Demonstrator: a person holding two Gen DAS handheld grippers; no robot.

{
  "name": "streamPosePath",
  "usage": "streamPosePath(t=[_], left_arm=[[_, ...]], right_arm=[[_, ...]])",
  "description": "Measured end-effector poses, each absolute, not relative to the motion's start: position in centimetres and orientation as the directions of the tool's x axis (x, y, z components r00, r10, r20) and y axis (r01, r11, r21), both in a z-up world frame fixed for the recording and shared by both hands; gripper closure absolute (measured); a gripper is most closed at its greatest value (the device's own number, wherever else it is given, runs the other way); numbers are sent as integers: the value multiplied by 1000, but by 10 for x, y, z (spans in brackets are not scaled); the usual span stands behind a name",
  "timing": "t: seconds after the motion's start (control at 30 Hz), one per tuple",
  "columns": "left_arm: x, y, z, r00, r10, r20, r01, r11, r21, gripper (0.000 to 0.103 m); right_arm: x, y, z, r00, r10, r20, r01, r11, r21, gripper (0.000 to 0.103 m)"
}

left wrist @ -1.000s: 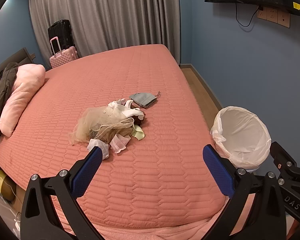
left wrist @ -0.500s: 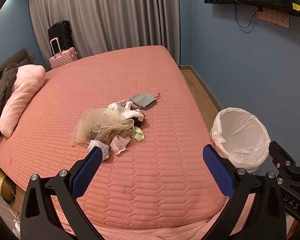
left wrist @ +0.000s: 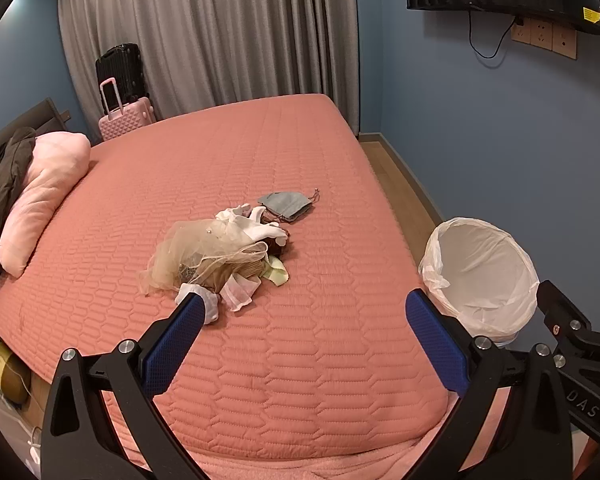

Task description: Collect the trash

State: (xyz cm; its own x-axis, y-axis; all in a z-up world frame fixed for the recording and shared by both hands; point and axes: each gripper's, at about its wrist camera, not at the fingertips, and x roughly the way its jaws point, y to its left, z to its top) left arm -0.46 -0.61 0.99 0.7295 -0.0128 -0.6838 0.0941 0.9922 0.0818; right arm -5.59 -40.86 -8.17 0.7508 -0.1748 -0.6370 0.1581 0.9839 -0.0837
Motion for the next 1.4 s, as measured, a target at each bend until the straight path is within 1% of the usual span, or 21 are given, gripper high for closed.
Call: streamPosePath(t=[1.4], left_arm=[[-8,-3,9,735,-14,-678,90,993,78,7]], right_arm=[[-56,-407,-79,755,-177,-631,158,984,-87,6]])
